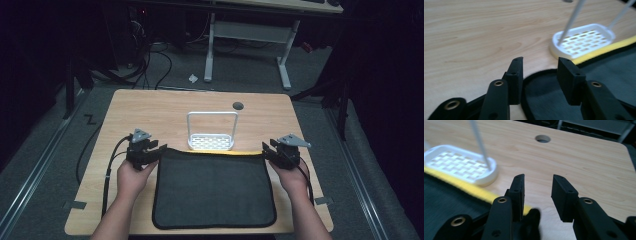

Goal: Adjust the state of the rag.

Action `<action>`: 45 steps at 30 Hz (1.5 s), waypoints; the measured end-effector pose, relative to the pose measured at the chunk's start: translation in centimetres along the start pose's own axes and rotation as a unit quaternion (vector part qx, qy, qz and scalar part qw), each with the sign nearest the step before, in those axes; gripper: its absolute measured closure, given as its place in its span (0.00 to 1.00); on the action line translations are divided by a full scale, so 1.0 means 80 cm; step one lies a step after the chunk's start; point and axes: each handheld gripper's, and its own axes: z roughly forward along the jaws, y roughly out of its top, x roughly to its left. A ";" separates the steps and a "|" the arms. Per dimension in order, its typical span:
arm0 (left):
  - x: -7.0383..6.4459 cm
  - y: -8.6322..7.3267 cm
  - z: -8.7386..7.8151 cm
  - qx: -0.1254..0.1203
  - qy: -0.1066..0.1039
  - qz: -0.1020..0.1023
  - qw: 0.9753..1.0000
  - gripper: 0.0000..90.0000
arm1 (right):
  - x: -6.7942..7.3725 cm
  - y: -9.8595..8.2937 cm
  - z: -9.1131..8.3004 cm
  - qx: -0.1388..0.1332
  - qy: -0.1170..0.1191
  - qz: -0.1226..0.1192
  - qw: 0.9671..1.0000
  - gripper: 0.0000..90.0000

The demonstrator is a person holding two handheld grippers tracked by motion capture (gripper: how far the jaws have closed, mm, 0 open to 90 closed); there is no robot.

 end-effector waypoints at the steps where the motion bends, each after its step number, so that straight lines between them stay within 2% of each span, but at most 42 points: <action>1: -0.004 -0.008 -0.005 0.004 -0.002 0.009 1.000 0.62 | 0.006 -0.005 -0.004 0.004 0.006 -0.008 1.000 0.72; 4: -0.017 -0.040 -0.003 0.037 -0.023 0.018 0.999 0.71 | 0.023 -0.025 -0.006 0.023 0.028 -0.030 0.999 0.80; 6: -0.026 -0.059 0.002 0.056 -0.019 0.038 0.998 0.81 | 0.032 -0.040 0.000 0.046 0.034 -0.038 0.998 0.89; 8: -0.028 -0.072 0.013 0.084 -0.018 0.042 0.995 0.82 | 0.037 -0.055 0.014 0.084 0.034 -0.044 0.995 0.91; 10: -0.028 -0.079 0.012 0.078 -0.024 0.041 0.996 0.83 | 0.038 -0.063 0.021 0.112 0.031 -0.044 0.992 0.92; 13: -0.036 -0.086 0.003 0.084 -0.034 0.052 0.995 0.83 | 0.038 -0.072 0.013 0.115 0.034 -0.044 0.992 0.92; 15: -0.045 -0.094 -0.006 0.083 -0.041 0.071 0.993 0.82 | 0.041 -0.079 0.000 0.117 0.033 -0.053 0.991 0.92; 16: -0.049 -0.097 -0.009 0.083 -0.043 0.074 0.993 0.82 | 0.041 -0.083 -0.007 0.116 0.033 -0.053 0.991 0.92; 18: -0.050 -0.101 -0.012 0.079 -0.051 0.067 0.993 0.80 | 0.040 -0.090 -0.017 0.114 0.033 -0.052 0.992 0.90; 20: -0.047 -0.098 -0.010 0.080 -0.058 0.053 0.994 0.77 | 0.037 -0.092 -0.018 0.111 0.031 -0.050 0.992 0.87; 21: -0.045 -0.096 -0.007 0.078 -0.054 0.049 0.994 0.75 | 0.037 -0.091 -0.017 0.110 0.030 -0.045 0.992 0.86; 24: -0.036 -0.085 0.000 0.063 -0.016 0.052 0.997 0.64 | 0.032 -0.087 -0.008 0.107 0.024 -0.041 0.993 0.82; 25: -0.029 -0.081 0.003 0.059 -0.003 0.046 0.997 0.60 | 0.030 -0.086 -0.006 0.105 0.024 -0.037 0.993 0.82; 27: -0.015 -0.070 0.012 0.050 0.005 0.023 0.998 0.53 | 0.027 -0.085 -0.001 0.101 0.026 -0.033 0.994 0.82; 29: -0.009 -0.062 0.021 0.049 0.012 0.021 0.999 0.48 | 0.026 -0.085 0.001 0.099 0.026 -0.033 0.994 0.82; 31: -0.003 -0.053 0.034 0.052 0.009 0.014 0.998 0.42 | 0.025 -0.084 0.002 0.098 0.024 -0.034 0.994 0.82; 34: 0.006 -0.045 0.053 0.066 0.005 -0.004 0.998 0.41 | 0.024 -0.084 0.004 0.095 0.023 -0.038 0.995 0.82; 37: 0.010 -0.044 0.062 0.053 0.001 -0.015 0.998 0.42 | 0.022 -0.083 0.007 0.092 0.023 -0.036 0.995 0.82; 38: 0.009 -0.045 0.063 0.050 -0.001 -0.015 0.999 0.42 | 0.022 -0.083 0.007 0.092 0.023 -0.037 0.995 0.82; 40: 0.001 -0.047 0.064 0.049 0.012 0.011 0.999 0.46 | 0.022 -0.083 0.008 0.090 0.021 -0.037 0.995 0.82; 43: -0.011 -0.049 0.066 0.049 0.037 0.045 0.997 0.58 | 0.024 -0.083 0.008 0.091 0.018 -0.039 0.995 0.82; 45: -0.014 -0.049 0.066 0.050 0.036 0.050 0.997 0.66 | 0.027 -0.082 0.006 0.088 0.014 -0.050 0.995 0.78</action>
